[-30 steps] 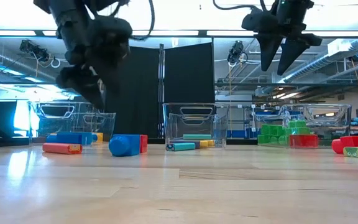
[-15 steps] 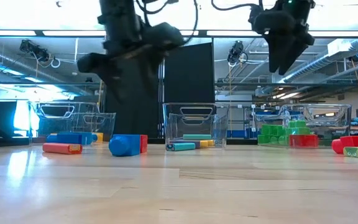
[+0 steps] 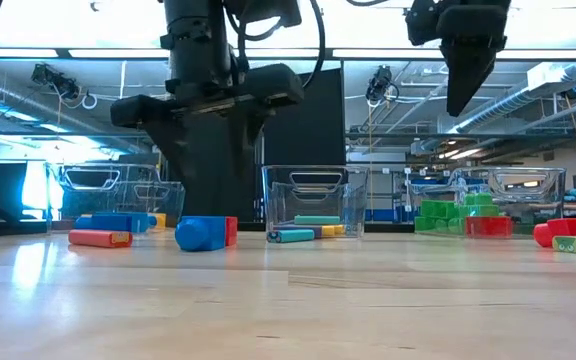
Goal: Sort blocks by size
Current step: Put the blue 1 stud game piece into the left transparent bin
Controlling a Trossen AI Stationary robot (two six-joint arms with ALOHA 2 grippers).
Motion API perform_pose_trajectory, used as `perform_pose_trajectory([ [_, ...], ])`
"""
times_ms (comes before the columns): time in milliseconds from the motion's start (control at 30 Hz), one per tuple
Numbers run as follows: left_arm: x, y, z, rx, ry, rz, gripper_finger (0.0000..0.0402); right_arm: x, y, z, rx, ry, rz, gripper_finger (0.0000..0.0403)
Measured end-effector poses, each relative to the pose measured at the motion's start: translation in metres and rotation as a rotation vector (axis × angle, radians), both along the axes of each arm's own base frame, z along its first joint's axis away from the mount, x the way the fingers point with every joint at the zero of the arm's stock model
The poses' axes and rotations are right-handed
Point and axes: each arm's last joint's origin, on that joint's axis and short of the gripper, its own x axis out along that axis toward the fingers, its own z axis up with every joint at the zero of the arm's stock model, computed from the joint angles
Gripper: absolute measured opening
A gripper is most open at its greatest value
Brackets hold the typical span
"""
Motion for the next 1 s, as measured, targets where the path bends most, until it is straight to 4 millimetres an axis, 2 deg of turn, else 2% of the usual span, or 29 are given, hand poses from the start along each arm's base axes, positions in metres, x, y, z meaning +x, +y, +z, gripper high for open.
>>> perform_pose_trajectory([
  [200, 0.001, 0.0, -0.008, 0.003, 0.019, 0.009, 0.0284, 0.0, 0.0, 0.0, -0.011, 0.015, 0.049, 0.0232],
  [767, 0.011, -0.002, -0.049, 0.004, 0.135, 0.006, 0.028, 0.002, 0.0, 0.001, -0.023, 0.006, 0.083, 0.0229],
  [867, 0.011, -0.002, -0.052, 0.011, 0.144, 0.006, 0.0257, 0.002, 0.0, 0.001, -0.023, -0.002, 0.082, 0.0227],
  [1000, 0.01, -0.001, -0.052, 0.037, 0.147, 0.008, 0.0198, 0.004, 0.0, 0.001, -0.023, -0.013, 0.082, 0.0227],
])
